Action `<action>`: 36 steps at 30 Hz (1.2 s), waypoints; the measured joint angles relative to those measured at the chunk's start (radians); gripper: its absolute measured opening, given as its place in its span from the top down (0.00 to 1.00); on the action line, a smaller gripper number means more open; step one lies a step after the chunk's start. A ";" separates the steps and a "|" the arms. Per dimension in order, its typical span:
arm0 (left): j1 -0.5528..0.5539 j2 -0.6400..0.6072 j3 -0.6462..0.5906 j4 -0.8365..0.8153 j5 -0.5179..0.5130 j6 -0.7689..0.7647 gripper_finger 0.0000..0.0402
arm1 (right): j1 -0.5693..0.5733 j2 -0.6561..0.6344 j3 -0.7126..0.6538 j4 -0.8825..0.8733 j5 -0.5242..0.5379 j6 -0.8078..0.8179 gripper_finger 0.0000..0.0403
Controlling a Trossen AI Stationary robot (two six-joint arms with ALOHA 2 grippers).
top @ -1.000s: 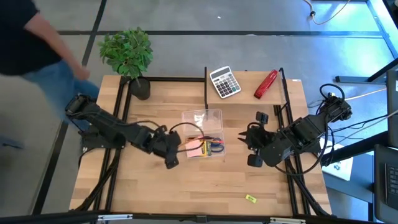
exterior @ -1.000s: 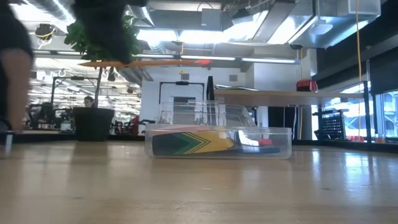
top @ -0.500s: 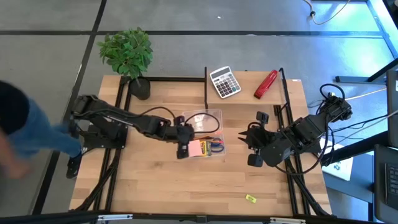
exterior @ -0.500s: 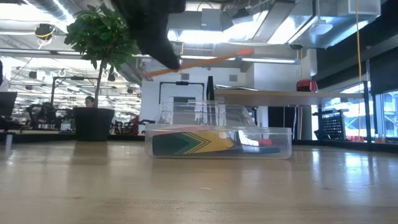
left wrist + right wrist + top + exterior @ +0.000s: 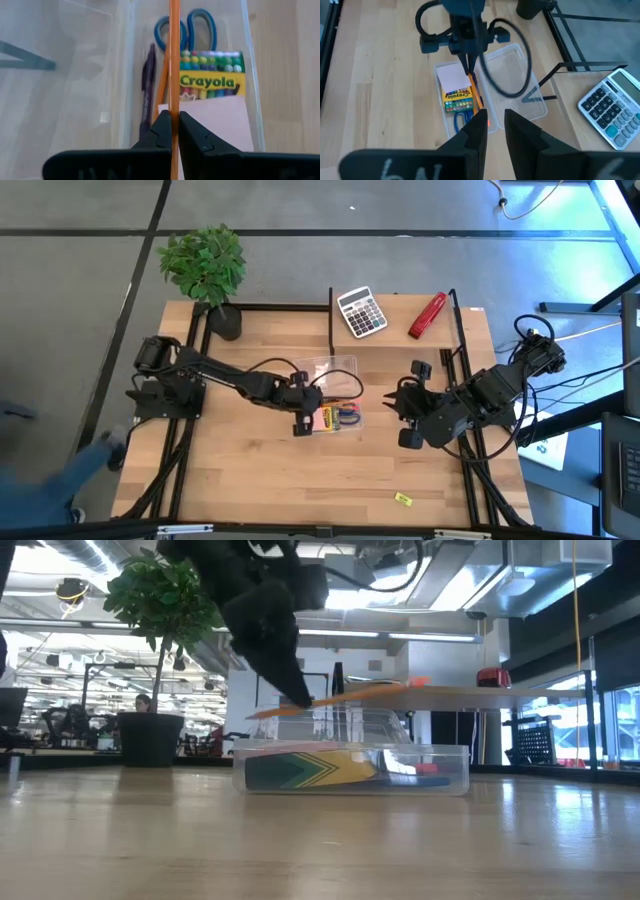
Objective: Pack school essentials
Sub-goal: Put the orange pencil with the orange eraser into the transparent supply box
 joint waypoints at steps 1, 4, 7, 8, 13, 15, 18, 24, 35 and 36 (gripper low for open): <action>0.000 0.010 0.000 0.003 0.000 0.006 1.00 | 0.000 0.000 0.000 0.000 0.000 0.000 0.83; -0.001 0.040 0.000 0.008 -0.009 0.015 1.00 | 0.000 0.000 0.000 0.000 0.000 0.000 0.83; 0.000 0.067 0.000 0.019 -0.044 0.022 1.00 | 0.000 0.000 0.000 0.000 0.000 0.000 0.83; 0.000 0.077 0.000 0.024 -0.047 0.022 1.00 | 0.000 0.000 0.000 0.000 0.000 0.000 0.83; 0.005 0.096 0.001 0.030 -0.038 0.022 1.00 | 0.000 0.000 0.000 0.000 0.001 0.000 0.83; 0.007 0.096 0.001 0.032 -0.030 0.022 1.00 | 0.000 0.000 0.000 0.000 0.001 -0.001 0.83; 0.013 0.094 0.001 0.034 -0.028 0.022 0.99 | 0.000 0.000 0.000 0.000 0.000 -0.001 0.83; 0.026 0.094 0.001 0.034 -0.026 0.022 0.91 | 0.000 0.000 0.000 0.000 0.000 -0.001 0.83; 0.030 0.093 0.001 0.034 -0.026 0.018 0.83 | 0.000 0.000 0.000 0.000 0.000 -0.001 0.83; 0.030 0.093 0.001 0.034 -0.025 0.018 0.83 | 0.000 0.000 0.000 0.000 0.000 0.000 0.83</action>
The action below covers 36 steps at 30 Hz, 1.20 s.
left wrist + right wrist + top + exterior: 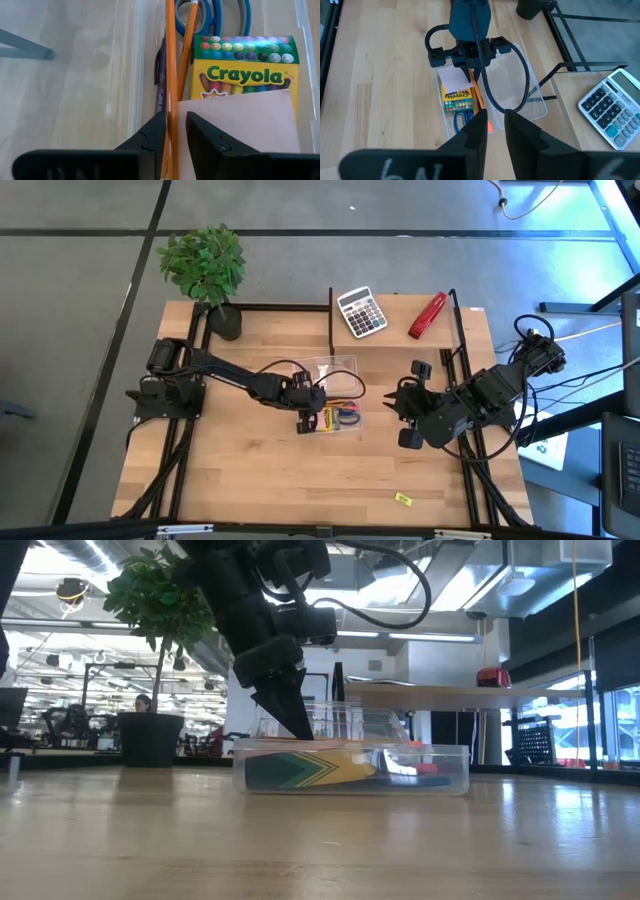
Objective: Pack school essentials
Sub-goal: Put the orange pencil with the orange eraser into the transparent supply box
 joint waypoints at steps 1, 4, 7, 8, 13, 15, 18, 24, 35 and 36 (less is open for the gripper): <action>0.000 0.000 0.000 0.000 0.002 0.000 0.82 | 0.000 0.000 0.000 0.000 0.000 0.000 0.83; 0.000 0.000 0.000 0.000 0.004 -0.001 0.81 | 0.000 0.000 0.000 0.000 0.000 0.000 0.83; 0.000 -0.001 0.000 0.000 0.038 0.000 0.80 | 0.000 0.000 0.000 0.000 0.000 0.000 0.83; 0.000 -0.001 0.000 0.000 0.046 0.000 0.80 | 0.000 0.000 0.000 0.000 0.000 0.000 0.83; -0.001 -0.002 0.000 0.000 0.036 0.000 0.84 | 0.000 0.000 0.000 0.000 0.000 0.000 0.83; -0.001 -0.002 0.000 -0.001 0.028 0.001 0.87 | 0.000 0.000 0.000 0.000 0.000 0.000 0.83; -0.001 -0.002 0.000 -0.002 0.026 0.000 0.89 | 0.000 0.000 0.000 0.000 0.000 0.000 0.83; -0.001 -0.002 0.000 -0.003 0.025 -0.006 0.85 | 0.000 0.000 0.000 0.000 0.000 -0.001 0.83; -0.001 -0.028 0.039 -0.061 0.054 -0.033 0.76 | 0.000 0.001 0.000 0.000 0.000 0.000 0.83; -0.001 -0.035 0.059 -0.079 0.055 -0.032 0.76 | 0.000 0.001 0.000 0.001 0.000 0.000 0.83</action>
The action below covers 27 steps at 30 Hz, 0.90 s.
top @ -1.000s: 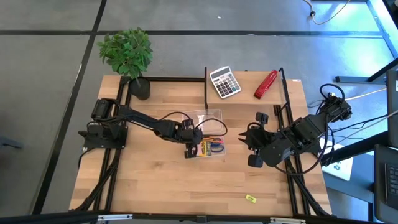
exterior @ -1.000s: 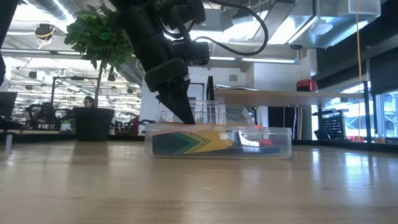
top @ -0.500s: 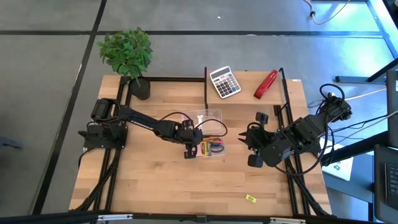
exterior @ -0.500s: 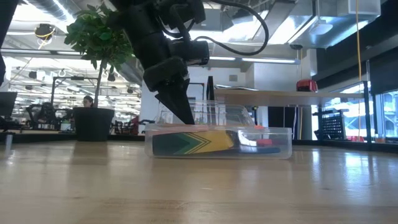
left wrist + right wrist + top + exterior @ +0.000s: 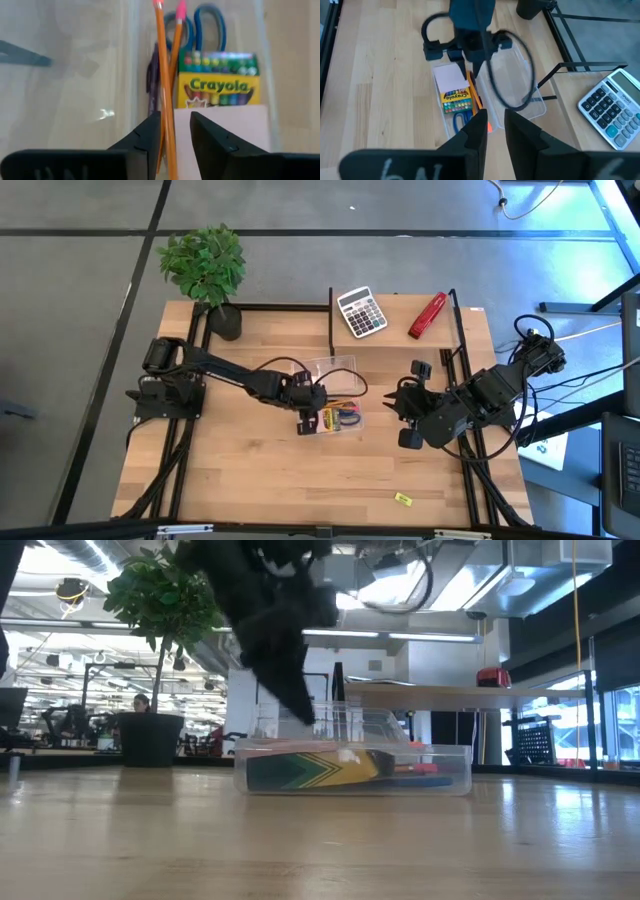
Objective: Pack school essentials
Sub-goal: Put the orange pencil with the orange eraser into the transparent supply box
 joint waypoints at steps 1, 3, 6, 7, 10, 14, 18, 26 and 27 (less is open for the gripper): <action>0.000 -0.007 0.015 -0.019 -0.001 0.001 0.76 | 0.000 0.000 0.000 0.000 0.000 0.000 0.83; 0.001 -0.008 0.053 -0.037 -0.002 0.001 0.76 | 0.000 0.000 0.000 0.000 0.000 0.000 0.83; 0.000 -0.008 0.102 -0.038 -0.002 0.005 0.76 | 0.000 0.000 0.000 0.000 0.000 0.000 0.83; 0.000 -0.008 0.112 -0.014 -0.002 0.007 0.76 | 0.000 0.000 0.000 0.000 0.000 0.001 0.83; 0.000 -0.004 0.115 0.054 -0.002 0.039 0.77 | 0.000 0.000 0.000 0.001 0.000 0.000 0.83; 0.001 0.003 0.094 0.146 -0.003 0.111 0.77 | 0.000 0.000 0.000 0.001 0.000 0.001 0.83; 0.000 0.037 0.090 0.150 -0.003 0.114 0.77 | 0.000 0.000 0.000 0.001 -0.004 0.002 0.83; 0.000 0.133 0.089 0.197 -0.003 0.192 0.77 | 0.000 0.000 0.000 0.001 -0.007 0.001 0.83; 0.000 0.143 0.089 0.199 -0.003 0.193 0.77 | 0.000 0.000 0.000 0.001 -0.007 0.001 0.83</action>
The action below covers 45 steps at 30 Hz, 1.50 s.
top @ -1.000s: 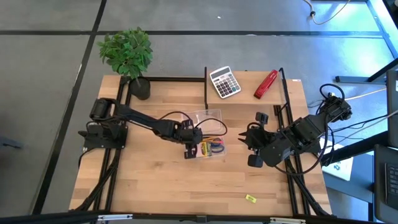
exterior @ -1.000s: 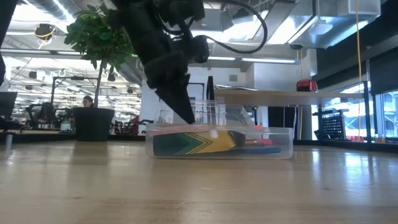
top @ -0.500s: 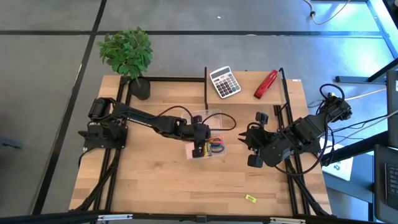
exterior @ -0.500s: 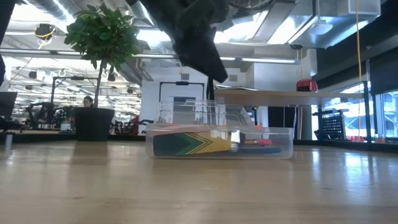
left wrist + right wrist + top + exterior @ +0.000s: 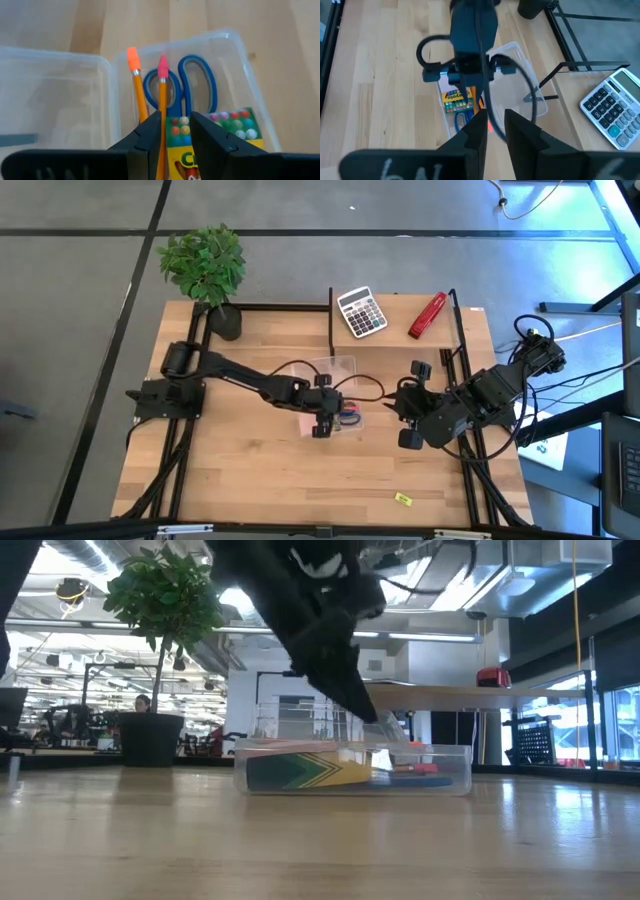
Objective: Pack school essentials
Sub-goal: Put the orange pencil with the orange eraser into the transparent supply box
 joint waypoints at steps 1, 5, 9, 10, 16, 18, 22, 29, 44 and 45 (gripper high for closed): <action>0.001 0.011 0.000 0.004 0.000 0.002 0.77 | 0.000 0.000 0.000 0.000 0.000 0.000 0.83; 0.005 0.043 0.000 0.022 0.000 0.003 0.77 | 0.000 0.000 0.000 0.000 0.000 -0.002 0.83; 0.007 0.053 0.000 0.019 0.000 0.002 0.77 | 0.000 0.000 0.000 0.000 0.000 -0.002 0.83; 0.007 0.052 0.000 0.022 0.000 0.002 0.77 | 0.000 0.000 0.000 0.000 0.000 -0.002 0.83; 0.006 0.043 0.027 0.019 -0.003 0.024 0.77 | 0.000 0.000 0.000 -0.001 0.000 -0.002 0.83; 0.007 0.043 0.041 0.022 -0.005 0.053 0.77 | 0.000 0.000 0.000 -0.001 0.000 -0.002 0.83; 0.014 0.043 0.047 0.017 -0.078 0.075 0.77 | 0.000 0.000 0.000 -0.001 0.000 -0.002 0.83; 0.047 0.049 0.047 -0.024 -0.032 0.005 0.77 | 0.000 0.000 0.000 -0.001 -0.001 -0.002 0.83; 0.042 0.049 0.047 -0.054 -0.007 0.026 0.77 | 0.000 0.000 0.000 -0.001 0.000 -0.003 0.83; 0.042 0.049 0.047 -0.054 -0.005 0.025 0.77 | 0.000 0.000 0.000 -0.001 0.000 -0.003 0.83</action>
